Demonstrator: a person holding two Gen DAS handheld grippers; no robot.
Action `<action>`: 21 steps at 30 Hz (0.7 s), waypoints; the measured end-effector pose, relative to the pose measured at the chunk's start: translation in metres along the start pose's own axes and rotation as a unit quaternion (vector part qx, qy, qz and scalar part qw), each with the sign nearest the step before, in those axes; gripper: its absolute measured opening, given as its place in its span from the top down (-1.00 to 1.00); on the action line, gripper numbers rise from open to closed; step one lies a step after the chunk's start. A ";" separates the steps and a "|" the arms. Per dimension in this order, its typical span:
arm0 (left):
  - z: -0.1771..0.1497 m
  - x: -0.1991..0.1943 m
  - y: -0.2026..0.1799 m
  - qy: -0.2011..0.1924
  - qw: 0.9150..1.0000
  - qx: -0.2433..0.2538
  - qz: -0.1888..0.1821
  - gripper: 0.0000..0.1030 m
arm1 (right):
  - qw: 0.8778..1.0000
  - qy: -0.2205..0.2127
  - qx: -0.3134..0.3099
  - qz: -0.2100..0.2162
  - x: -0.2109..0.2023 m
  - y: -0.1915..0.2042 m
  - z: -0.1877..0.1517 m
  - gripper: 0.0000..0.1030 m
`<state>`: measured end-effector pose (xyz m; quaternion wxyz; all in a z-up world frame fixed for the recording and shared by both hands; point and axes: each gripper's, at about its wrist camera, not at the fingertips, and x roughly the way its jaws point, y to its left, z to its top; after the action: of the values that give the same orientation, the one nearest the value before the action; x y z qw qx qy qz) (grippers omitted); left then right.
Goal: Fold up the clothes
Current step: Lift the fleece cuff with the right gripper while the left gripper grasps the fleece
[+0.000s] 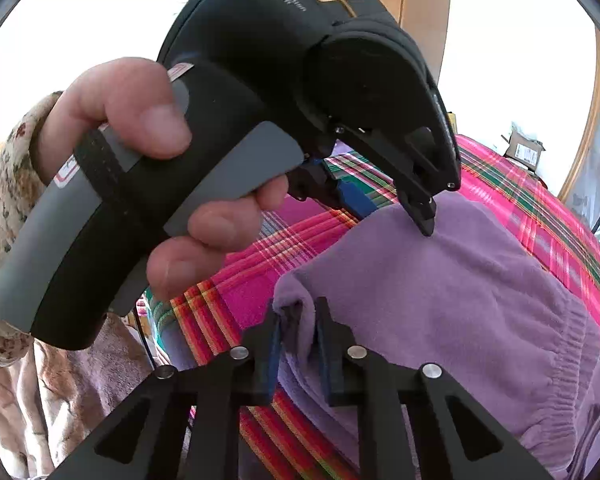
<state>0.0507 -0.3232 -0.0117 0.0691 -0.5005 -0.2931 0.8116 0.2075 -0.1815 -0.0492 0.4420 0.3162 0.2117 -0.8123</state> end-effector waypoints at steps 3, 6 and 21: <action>0.001 0.001 0.000 0.000 1.000 -0.011 -0.007 0.27 | 1.000 -0.002 0.001 0.000 -0.002 -0.002 -0.002 0.72; 0.001 -0.001 -0.001 -0.004 1.000 -0.017 -0.015 0.43 | 1.000 -0.006 0.004 0.001 -0.005 -0.005 -0.004 0.73; 0.005 -0.024 -0.036 -0.029 0.999 -0.006 -0.030 0.79 | 0.997 -0.068 0.033 0.003 -0.049 -0.027 -0.010 0.74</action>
<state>0.0518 -0.3049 0.0282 0.0823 -0.4682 -0.3148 0.8215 0.2078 -0.1328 -0.0207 0.4474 0.2757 0.1534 -0.8368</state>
